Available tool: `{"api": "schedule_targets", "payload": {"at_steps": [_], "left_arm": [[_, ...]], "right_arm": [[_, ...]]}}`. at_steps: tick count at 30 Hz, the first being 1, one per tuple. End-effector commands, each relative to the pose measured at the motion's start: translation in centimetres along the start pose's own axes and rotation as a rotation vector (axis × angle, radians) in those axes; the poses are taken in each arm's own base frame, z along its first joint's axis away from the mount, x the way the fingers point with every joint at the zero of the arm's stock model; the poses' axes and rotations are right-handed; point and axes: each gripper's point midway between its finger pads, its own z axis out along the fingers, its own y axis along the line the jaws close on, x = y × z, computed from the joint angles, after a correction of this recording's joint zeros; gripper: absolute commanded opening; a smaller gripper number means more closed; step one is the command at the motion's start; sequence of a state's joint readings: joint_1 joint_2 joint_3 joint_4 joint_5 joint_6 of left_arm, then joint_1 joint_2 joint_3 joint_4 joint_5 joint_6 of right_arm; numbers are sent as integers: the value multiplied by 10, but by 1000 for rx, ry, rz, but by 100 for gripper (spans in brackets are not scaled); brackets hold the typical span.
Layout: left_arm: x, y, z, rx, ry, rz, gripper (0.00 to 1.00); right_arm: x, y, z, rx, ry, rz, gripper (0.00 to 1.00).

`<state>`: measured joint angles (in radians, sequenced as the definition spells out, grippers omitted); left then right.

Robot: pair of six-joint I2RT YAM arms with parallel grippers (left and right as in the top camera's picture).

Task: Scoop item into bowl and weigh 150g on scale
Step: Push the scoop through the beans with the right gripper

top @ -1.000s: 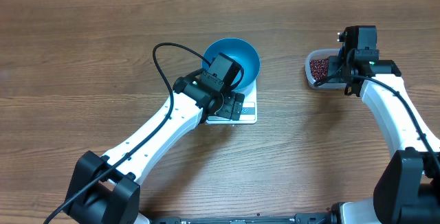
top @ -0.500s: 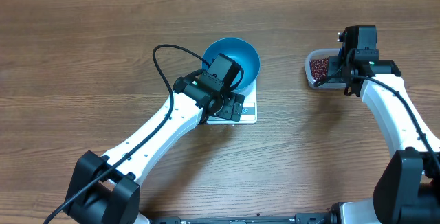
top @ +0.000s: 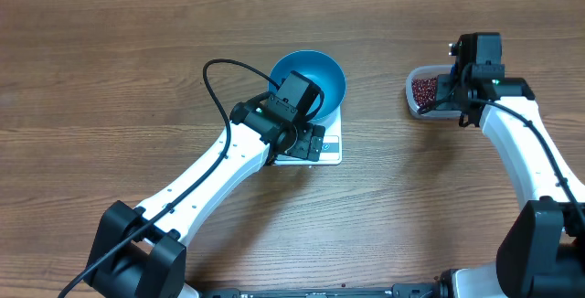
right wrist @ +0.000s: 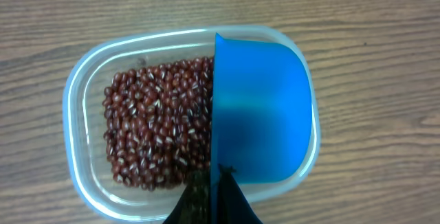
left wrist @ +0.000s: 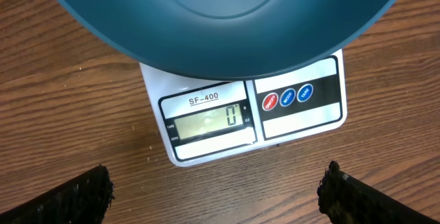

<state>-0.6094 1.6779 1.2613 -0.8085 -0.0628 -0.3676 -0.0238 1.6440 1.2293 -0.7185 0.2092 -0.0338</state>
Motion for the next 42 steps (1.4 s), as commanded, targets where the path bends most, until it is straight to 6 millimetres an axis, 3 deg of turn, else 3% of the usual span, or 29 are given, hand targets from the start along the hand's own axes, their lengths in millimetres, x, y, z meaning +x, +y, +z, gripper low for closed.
{"api": "schedule_targets", "payload": {"at_steps": [1,7,26,42], "left_arm": [[-1,-5,0,13,3,-3,99],[-1,-5,0,13,3,-3,100],[0,-5,0,13,5,-4,100],[13,-7,-1,25,60,-58,100]], "right_arm": [[-30,0,-25,-17,-58,-46,4],[-34,-2,-43,-27,-29,-95,4],[-27,-1,-37,-27,2,-130,4],[-25,-1,-37,-28,13,-132,4]]}}
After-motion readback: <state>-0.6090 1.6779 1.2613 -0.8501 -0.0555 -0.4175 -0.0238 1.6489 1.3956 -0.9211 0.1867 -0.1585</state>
